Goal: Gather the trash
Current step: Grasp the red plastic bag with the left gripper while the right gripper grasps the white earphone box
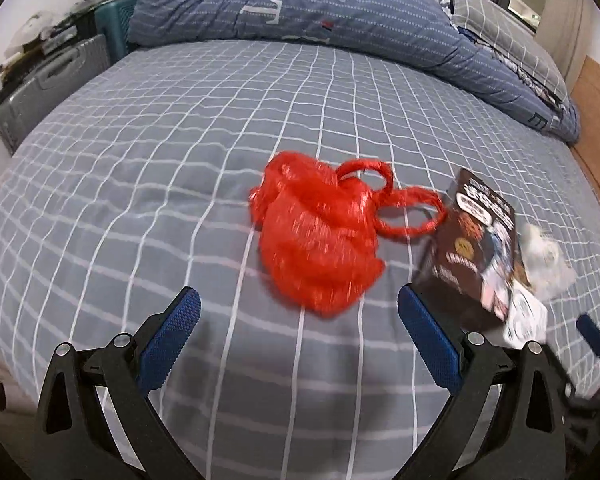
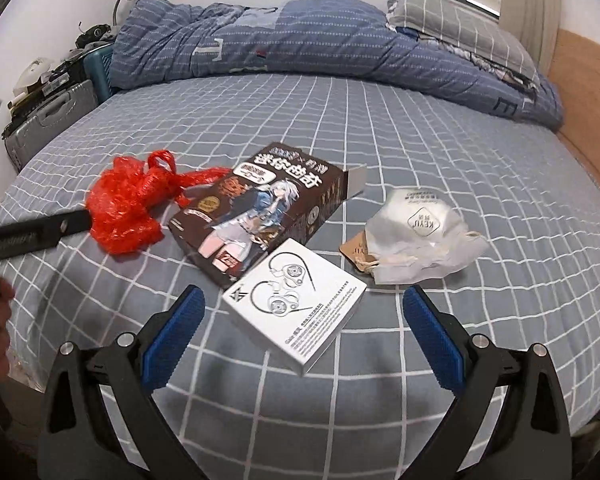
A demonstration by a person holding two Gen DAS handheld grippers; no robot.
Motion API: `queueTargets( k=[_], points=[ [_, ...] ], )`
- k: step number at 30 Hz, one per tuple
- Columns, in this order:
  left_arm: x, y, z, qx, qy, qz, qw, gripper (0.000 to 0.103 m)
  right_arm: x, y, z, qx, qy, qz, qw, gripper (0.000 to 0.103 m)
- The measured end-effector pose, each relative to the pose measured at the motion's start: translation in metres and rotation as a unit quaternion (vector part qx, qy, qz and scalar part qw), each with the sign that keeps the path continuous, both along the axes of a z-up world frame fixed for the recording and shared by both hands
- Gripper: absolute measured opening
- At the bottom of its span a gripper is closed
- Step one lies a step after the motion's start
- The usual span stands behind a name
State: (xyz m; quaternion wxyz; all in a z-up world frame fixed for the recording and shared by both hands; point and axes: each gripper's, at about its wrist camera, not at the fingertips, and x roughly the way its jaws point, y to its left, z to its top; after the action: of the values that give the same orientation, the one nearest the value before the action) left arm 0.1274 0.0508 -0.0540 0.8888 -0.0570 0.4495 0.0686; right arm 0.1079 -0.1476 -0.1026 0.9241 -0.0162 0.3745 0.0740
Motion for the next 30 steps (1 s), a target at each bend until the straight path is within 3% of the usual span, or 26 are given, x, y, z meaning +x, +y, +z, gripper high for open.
queueTargets(
  k=[7, 20, 30],
  points=[
    [0.036, -0.004, -0.011, 0.003, -0.004, -0.010, 0.9999, 0.097, 0.015, -0.001, -0.021, 0.002, 0.022, 0.000, 1.000, 0.095],
    [0.068, 0.001, -0.038, -0.021, 0.020, -0.006, 0.9996, 0.097, 0.023, 0.018, -0.036, -0.016, 0.034, 0.029, 0.999, 0.095],
    [0.078, -0.002, -0.044, -0.029, 0.025, 0.000, 0.9993, 0.097, 0.029, 0.014, -0.040, -0.007, 0.035, 0.012, 0.999, 0.095]
  ],
)
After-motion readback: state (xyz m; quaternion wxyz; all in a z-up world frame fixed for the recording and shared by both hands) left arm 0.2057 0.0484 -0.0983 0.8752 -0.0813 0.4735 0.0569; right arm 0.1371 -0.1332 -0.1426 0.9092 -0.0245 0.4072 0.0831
